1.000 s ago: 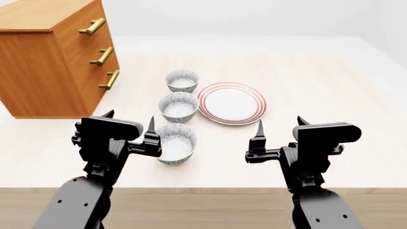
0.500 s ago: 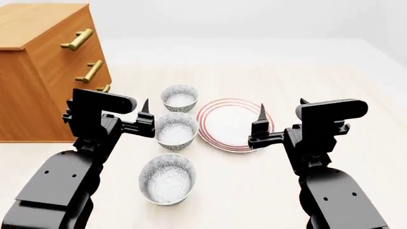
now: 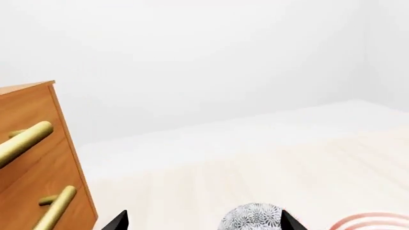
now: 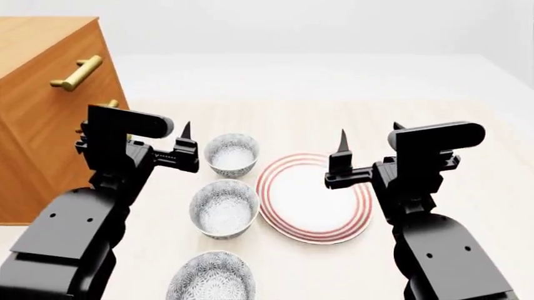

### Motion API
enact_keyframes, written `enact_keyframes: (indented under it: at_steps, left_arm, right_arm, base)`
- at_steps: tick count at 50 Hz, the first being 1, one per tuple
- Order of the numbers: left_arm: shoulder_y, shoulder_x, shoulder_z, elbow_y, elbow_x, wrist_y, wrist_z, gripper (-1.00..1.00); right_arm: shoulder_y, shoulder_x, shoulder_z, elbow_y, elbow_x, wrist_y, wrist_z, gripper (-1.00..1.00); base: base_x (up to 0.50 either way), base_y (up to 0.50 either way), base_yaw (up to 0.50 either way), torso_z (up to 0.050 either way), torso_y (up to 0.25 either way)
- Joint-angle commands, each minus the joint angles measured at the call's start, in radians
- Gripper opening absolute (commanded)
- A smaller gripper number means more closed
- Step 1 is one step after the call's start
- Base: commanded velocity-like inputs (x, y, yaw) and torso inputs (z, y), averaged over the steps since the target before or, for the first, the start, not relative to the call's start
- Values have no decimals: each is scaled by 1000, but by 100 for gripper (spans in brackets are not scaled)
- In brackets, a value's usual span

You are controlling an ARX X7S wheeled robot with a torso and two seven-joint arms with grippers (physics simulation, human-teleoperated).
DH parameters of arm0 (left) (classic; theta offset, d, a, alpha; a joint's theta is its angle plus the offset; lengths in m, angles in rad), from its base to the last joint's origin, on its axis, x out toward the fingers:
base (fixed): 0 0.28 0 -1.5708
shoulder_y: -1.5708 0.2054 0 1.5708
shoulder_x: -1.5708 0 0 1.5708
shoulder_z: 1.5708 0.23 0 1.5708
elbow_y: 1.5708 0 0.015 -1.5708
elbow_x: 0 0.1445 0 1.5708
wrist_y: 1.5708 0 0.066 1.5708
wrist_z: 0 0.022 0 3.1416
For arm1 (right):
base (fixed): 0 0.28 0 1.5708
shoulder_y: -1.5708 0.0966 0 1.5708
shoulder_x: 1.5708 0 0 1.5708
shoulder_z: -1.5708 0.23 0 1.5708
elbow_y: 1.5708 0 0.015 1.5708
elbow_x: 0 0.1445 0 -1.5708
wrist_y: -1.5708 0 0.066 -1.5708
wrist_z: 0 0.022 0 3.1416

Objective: Stack the bowl in the middle on the bowl at the back.

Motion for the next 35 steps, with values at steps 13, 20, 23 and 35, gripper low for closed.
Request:
enact_keyframes:
  at_steps: [13,20,23,35]
  left_arm:
    - [-145,-6,21,-75,-34,-226,0,100]
    - [-272,5,46,-194,-44,-411,-9,100]
    - [-337,12,64,-283,-45,-487,-7,100]
    - [-414,56,68,-454,-30,-579,-45,100]
  right_arm:
    - [57,2,6,-64,12,101,36,100]
    - [97,-16,44,-84,54,239,42,100]
    - [105,-21,55,-83,62,261,45,100]
    - [91,-21,64,-77,69,271,55,100]
  base:
    - [0,0,0,0,0]
    - [0,0,0,0,0]
    - [0,0,0,0,0]
    - [0,0,0,0,0]
